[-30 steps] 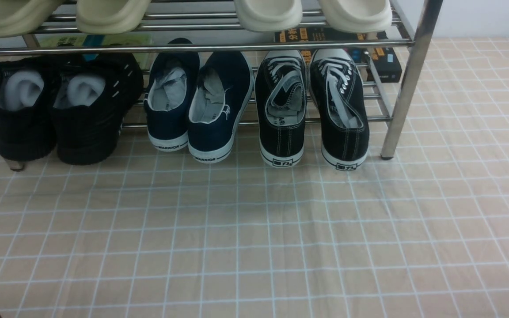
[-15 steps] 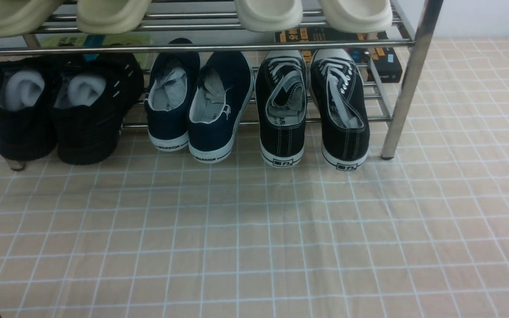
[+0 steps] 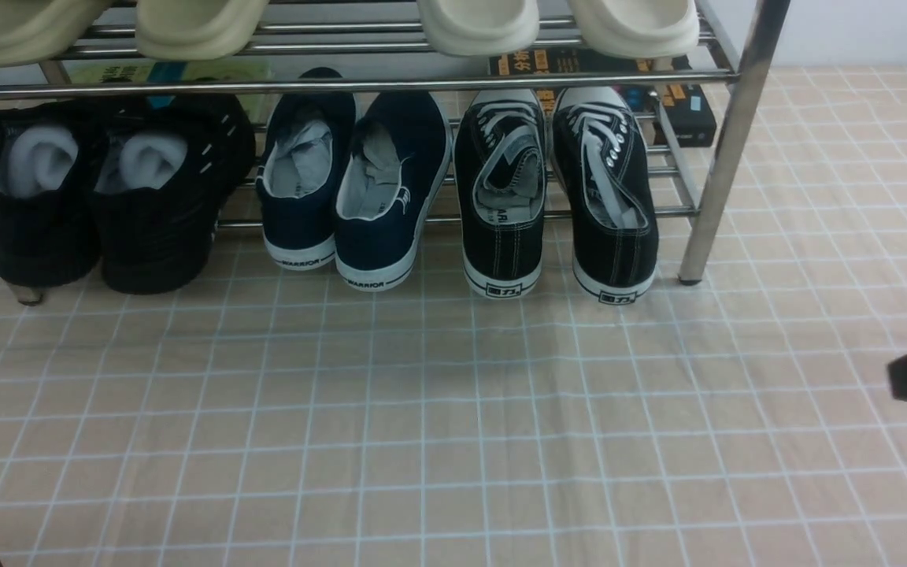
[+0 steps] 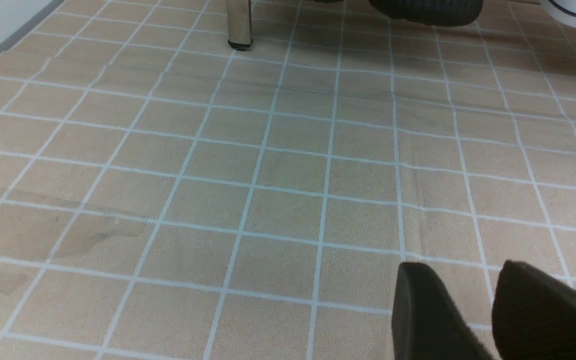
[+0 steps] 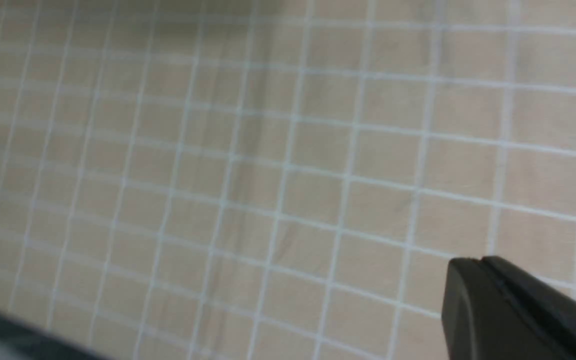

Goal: Take the shoes off the shelf from the light coffee tablecloth by hand.

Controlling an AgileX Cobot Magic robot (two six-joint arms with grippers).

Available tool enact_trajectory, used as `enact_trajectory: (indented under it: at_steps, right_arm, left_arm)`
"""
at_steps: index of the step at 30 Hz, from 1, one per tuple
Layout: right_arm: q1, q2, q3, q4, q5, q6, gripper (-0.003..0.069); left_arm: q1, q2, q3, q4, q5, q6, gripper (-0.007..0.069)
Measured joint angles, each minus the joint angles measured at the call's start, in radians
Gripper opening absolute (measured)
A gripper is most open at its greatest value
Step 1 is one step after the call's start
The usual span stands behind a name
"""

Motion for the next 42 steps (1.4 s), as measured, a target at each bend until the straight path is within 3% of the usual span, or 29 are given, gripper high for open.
enact_trajectory:
  at_steps: [1,4,9,11,12,14,17,21,28,42]
  right_arm:
    - [0.004,0.011,-0.006,0.0,0.008,-0.01,0.0]
    - [0.096,0.206,-0.138,0.155,0.089,-0.122,0.0]
    - [0.215,0.386,-0.326,0.14,0.099,-0.109,0.0001]
    - [0.299,0.498,-0.489,-0.012,0.111,0.0,0.0001]
    - [0.299,0.498,-0.5,-0.026,0.112,0.0,0.0001]
    - [0.357,0.569,-0.631,-0.201,0.123,0.144,0.0001]
    - [0.402,0.612,-0.736,-0.348,0.126,0.264,0.0001]
    - [0.421,0.623,-0.795,-0.44,0.084,0.398,0.0005]
    - [0.421,0.669,-0.798,-0.454,-0.091,0.436,0.0042]
    - [0.421,0.799,-0.798,-0.502,-0.256,0.436,0.0292]
  left_arm:
    - [0.0,0.0,0.0,0.0,0.0,0.0,0.024]
    - [0.0,0.0,0.0,0.0,0.0,0.0,0.024]
    - [0.0,0.0,0.0,0.0,0.0,0.0,0.024]
    - [0.0,0.0,0.0,0.0,0.0,0.0,0.024]
    - [0.0,0.0,0.0,0.0,0.0,0.0,0.024]
    - [0.0,0.0,0.0,0.0,0.0,0.0,0.024]
    - [0.0,0.0,0.0,0.001,0.0,0.0,0.024]
    - [0.0,0.0,0.0,0.001,0.0,0.0,0.024]
    - [0.0,0.0,0.0,0.001,0.0,0.0,0.024]
    - [0.0,0.0,0.0,0.001,0.0,0.0,0.024]
